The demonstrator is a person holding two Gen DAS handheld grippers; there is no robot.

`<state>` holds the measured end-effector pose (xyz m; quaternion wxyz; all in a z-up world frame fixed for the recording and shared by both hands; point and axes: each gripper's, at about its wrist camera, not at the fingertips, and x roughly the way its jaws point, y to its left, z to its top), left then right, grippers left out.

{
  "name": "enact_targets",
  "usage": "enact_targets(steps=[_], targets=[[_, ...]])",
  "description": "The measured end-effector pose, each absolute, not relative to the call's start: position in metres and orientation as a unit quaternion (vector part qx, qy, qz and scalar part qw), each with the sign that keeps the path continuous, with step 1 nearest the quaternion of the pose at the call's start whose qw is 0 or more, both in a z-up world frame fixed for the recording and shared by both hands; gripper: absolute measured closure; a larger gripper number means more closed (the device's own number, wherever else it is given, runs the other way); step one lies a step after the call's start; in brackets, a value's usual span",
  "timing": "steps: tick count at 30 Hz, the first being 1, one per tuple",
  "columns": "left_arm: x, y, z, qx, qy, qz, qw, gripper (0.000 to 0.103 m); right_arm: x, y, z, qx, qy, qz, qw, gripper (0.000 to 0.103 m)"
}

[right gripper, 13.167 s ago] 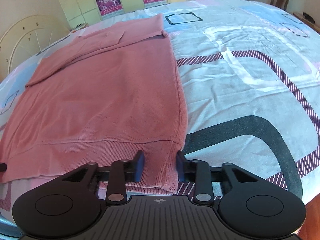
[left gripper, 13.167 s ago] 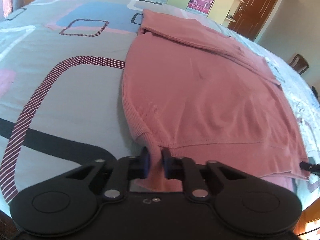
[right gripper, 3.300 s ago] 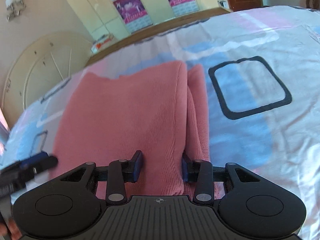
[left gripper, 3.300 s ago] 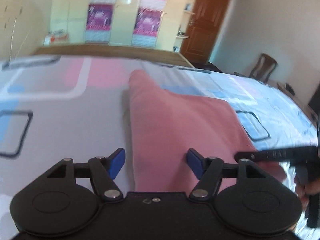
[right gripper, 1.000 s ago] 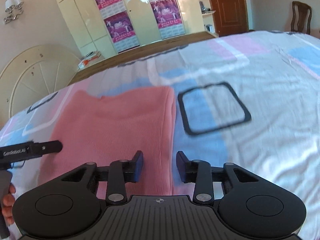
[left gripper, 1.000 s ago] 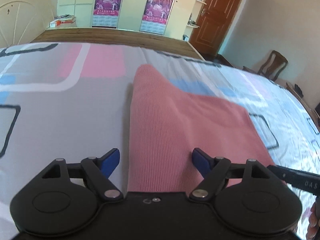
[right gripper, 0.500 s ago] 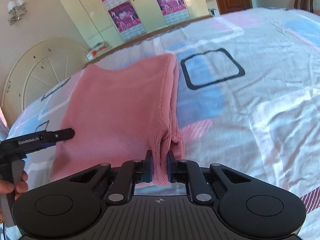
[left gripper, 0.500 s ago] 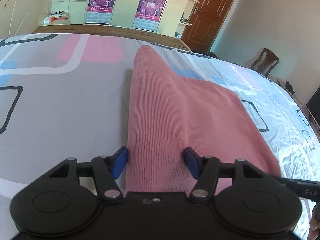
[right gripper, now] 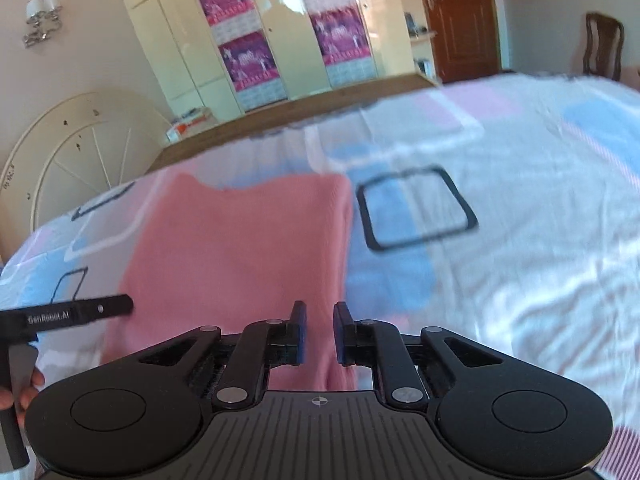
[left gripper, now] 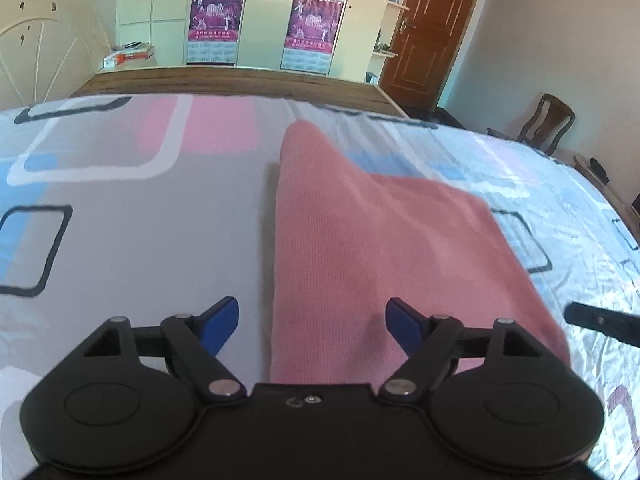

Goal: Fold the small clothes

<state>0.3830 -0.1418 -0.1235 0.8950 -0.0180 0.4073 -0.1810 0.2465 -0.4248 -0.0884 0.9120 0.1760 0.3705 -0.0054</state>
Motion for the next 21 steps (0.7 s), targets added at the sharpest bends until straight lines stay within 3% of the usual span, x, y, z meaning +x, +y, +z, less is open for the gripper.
enact_targets(steps=[10,13,15,21], targets=[[0.410,-0.172,-0.120,-0.011,0.398,-0.202,0.895,0.039,0.313,-0.388,-0.088,0.129,0.361,0.020,0.923,0.089],[0.418,-0.176,-0.135,0.003,0.405,-0.187,0.895,0.039,0.325,-0.383,-0.097,0.121,0.369,0.022,0.921,0.089],[0.423,-0.173,-0.143,0.003,0.411,-0.183,0.893,0.032,0.332,-0.382,-0.107,0.096,0.378,0.008,0.921,0.089],[0.427,-0.166,-0.152,-0.013,0.419,-0.185,0.889,0.026,0.336,-0.398,-0.136,0.088,0.406,-0.003,0.910,0.089]])
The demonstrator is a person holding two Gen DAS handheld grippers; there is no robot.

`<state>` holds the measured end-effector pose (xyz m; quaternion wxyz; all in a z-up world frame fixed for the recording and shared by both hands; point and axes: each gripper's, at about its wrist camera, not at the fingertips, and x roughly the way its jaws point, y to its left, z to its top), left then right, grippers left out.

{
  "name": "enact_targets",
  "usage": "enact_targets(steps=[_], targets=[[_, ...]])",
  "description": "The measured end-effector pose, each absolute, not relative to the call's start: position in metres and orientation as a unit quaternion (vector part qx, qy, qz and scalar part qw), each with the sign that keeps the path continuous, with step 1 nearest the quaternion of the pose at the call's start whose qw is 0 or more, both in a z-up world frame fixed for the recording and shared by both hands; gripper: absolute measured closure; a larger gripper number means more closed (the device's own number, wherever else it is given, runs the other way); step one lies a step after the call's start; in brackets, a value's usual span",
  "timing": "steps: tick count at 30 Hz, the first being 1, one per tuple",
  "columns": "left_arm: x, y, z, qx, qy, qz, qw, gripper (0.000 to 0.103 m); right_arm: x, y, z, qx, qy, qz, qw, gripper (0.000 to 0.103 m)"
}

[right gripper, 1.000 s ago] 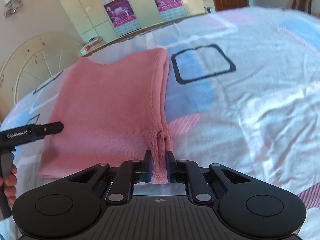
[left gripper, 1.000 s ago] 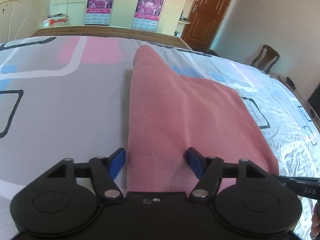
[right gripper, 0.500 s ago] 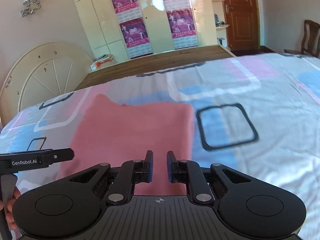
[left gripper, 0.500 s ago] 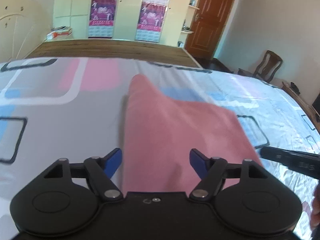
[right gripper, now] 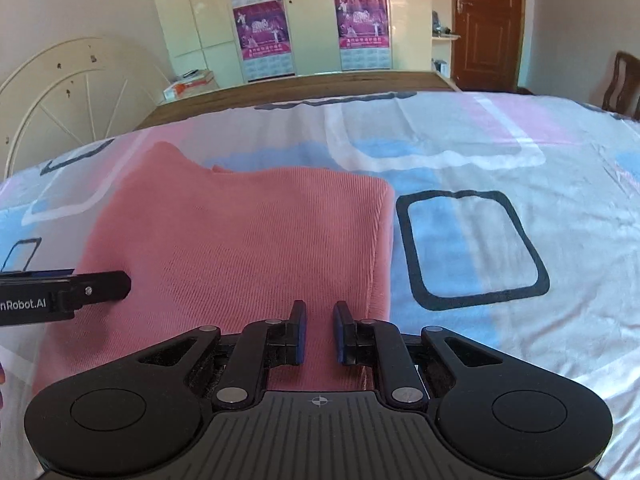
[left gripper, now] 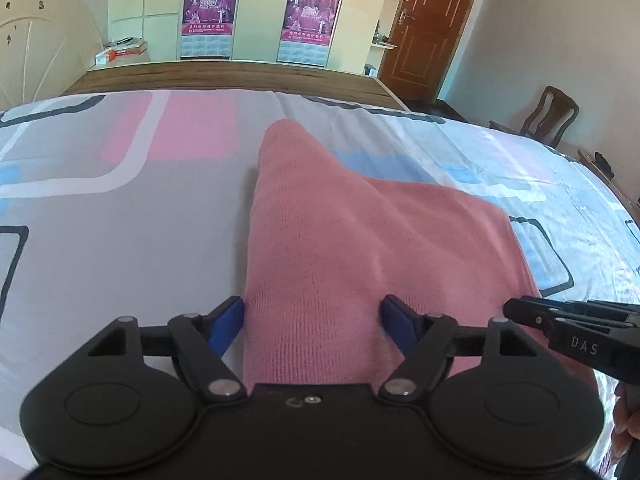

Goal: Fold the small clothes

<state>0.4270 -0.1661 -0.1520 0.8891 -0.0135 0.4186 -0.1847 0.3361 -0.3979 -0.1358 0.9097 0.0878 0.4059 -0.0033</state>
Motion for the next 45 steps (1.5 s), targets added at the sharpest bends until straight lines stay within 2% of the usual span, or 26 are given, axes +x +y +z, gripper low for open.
enact_targets(steps=[10,12,13,14,21,37,45], targets=[[0.424,-0.148,-0.136,-0.035,0.422,-0.181,0.887,0.022,0.327,-0.411,-0.118,0.117,0.393,0.004,0.912,0.086],[0.423,-0.147,-0.133,-0.036,0.422,-0.179,0.888,0.019,0.325,-0.413,-0.113,0.122,0.385,0.001,0.915,0.072],[0.423,-0.147,-0.133,-0.037,0.423,-0.179,0.888,0.019,0.324,-0.413,-0.110,0.123,0.381,-0.001,0.916,0.060],[0.423,-0.148,-0.134,-0.036,0.424,-0.181,0.886,0.018,0.322,-0.412,-0.108,0.125,0.375,-0.001,0.919,0.059],[0.425,-0.154,-0.148,-0.035,0.438,-0.177,0.880,0.015,0.327,-0.418,-0.125,0.132,0.409,-0.017,0.903,0.059],[0.435,-0.163,-0.159,-0.050,0.471,-0.208,0.856,0.008,0.331,-0.435,-0.137,0.191,0.431,0.010,0.882,0.054],[0.442,-0.169,-0.166,-0.064,0.480,-0.220,0.847,0.008,0.340,-0.447,-0.145,0.228,0.433,0.024,0.872,0.053]])
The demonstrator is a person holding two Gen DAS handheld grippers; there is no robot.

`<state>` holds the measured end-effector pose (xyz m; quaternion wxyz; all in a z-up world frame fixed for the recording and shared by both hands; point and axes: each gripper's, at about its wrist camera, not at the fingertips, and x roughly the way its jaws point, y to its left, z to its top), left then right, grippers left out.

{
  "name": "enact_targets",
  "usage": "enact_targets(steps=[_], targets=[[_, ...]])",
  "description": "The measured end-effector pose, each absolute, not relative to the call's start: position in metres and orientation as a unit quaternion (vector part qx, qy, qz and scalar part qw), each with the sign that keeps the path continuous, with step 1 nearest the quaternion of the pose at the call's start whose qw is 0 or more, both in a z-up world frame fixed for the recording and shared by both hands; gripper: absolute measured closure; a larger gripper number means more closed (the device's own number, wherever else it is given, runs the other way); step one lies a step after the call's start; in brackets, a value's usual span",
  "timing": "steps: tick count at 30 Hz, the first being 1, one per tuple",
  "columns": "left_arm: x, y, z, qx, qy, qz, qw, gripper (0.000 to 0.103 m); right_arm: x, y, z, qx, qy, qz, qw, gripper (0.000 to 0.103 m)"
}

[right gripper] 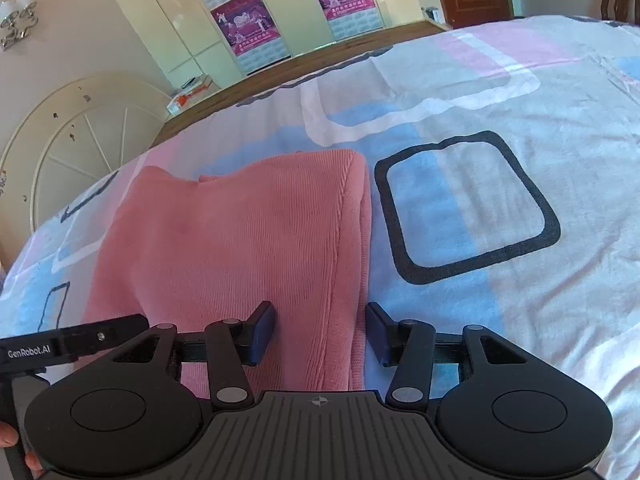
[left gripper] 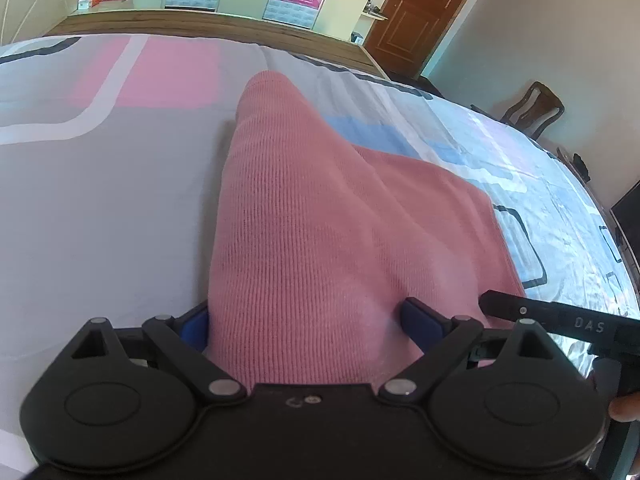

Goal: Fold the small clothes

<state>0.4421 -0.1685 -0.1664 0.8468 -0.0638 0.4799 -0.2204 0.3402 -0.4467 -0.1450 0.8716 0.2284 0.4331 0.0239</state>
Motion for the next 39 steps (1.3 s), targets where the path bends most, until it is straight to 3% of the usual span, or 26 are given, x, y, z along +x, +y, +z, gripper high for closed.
enact_targets(steps=[8,16,23,31,35,39], targets=[[0.413,-0.143,-0.162,-0.066,0.478,-0.223,0.847,0.012,0.288,-0.436,-0.130,0.144,0.436,0.033,0.888,0.053],[0.377,-0.130,-0.166,-0.036,0.477,-0.223,0.849,0.014,0.241,-0.436,-0.132,0.145,0.431,0.008,0.891,0.060],[0.398,-0.136,-0.148,-0.057,0.465,-0.227,0.854,0.014,0.267,-0.446,-0.112,0.215,0.409,0.032,0.886,0.059],[0.437,-0.148,-0.170,-0.092,0.487,-0.239,0.835,0.008,0.325,-0.456,-0.138,0.275,0.423,0.051,0.862,0.051],[0.439,-0.152,-0.173,-0.095,0.474,-0.259,0.836,0.022,0.338,-0.455,-0.149,0.290,0.423,0.075,0.855,0.051],[0.441,-0.153,-0.172,-0.114,0.477,-0.256,0.833,0.036,0.345,-0.454,-0.152,0.294,0.427,0.082,0.851,0.071]])
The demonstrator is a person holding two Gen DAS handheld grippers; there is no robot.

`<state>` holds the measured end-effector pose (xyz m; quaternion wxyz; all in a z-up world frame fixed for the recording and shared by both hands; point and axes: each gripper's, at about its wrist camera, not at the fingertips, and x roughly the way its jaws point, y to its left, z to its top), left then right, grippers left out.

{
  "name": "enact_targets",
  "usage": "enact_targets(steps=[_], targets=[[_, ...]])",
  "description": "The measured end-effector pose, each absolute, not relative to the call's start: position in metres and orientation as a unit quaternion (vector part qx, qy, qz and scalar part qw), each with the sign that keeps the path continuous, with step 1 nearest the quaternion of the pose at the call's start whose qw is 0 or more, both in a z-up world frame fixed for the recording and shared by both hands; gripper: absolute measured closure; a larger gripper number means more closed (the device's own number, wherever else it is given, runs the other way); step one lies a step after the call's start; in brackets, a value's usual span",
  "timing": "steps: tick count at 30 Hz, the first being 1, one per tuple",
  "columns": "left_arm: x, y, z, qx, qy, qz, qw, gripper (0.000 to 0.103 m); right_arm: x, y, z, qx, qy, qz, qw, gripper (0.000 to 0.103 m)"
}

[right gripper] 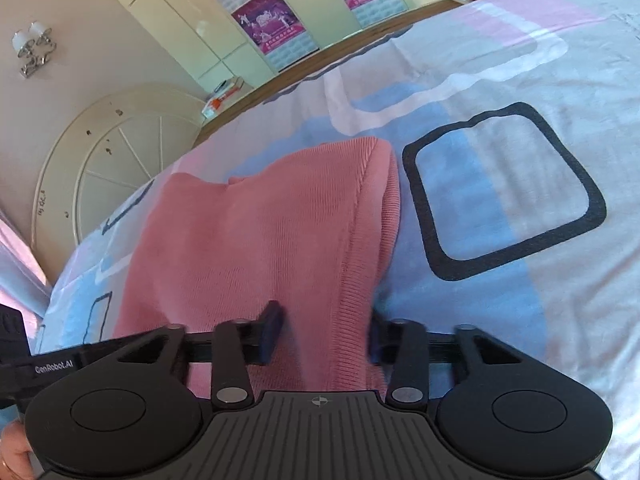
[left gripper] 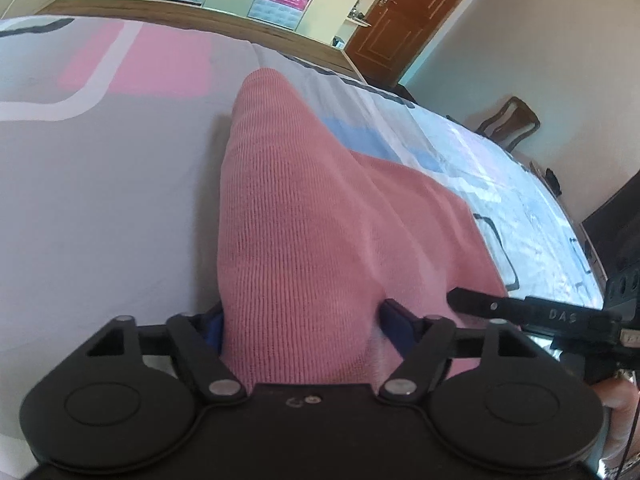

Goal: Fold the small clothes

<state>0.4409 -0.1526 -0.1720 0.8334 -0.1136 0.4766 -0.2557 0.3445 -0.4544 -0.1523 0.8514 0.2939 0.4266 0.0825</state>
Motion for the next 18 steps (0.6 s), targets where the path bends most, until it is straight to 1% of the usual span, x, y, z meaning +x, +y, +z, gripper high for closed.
enact_targets(steps=[2,3,5,7,8,9,14,18], targets=[[0.440,-0.153,-0.168,-0.109,0.474,-0.258,0.835,0.043,0.345,-0.456,-0.153,0.301,0.430,0.085,0.847,0.077],[0.439,-0.155,-0.166,-0.101,0.472,-0.260,0.836,0.046,0.346,-0.456,-0.153,0.299,0.431,0.087,0.847,0.077],[0.438,-0.159,-0.164,-0.091,0.471,-0.257,0.839,0.047,0.348,-0.457,-0.154,0.301,0.430,0.085,0.847,0.077],[0.437,-0.162,-0.161,-0.085,0.467,-0.253,0.843,0.052,0.348,-0.452,-0.155,0.294,0.430,0.081,0.850,0.077],[0.435,-0.164,-0.159,-0.079,0.461,-0.251,0.847,0.057,0.349,-0.450,-0.153,0.292,0.432,0.081,0.849,0.081],[0.432,-0.165,-0.156,-0.073,0.455,-0.251,0.851,0.060,0.348,-0.448,-0.151,0.294,0.431,0.085,0.849,0.082],[0.423,-0.163,-0.138,-0.069,0.435,-0.257,0.860,0.067,0.339,-0.445,-0.137,0.322,0.404,0.103,0.850,0.083],[0.417,-0.156,-0.117,-0.071,0.419,-0.267,0.865,0.068,0.337,-0.432,-0.115,0.327,0.385,0.128,0.854,0.083]])
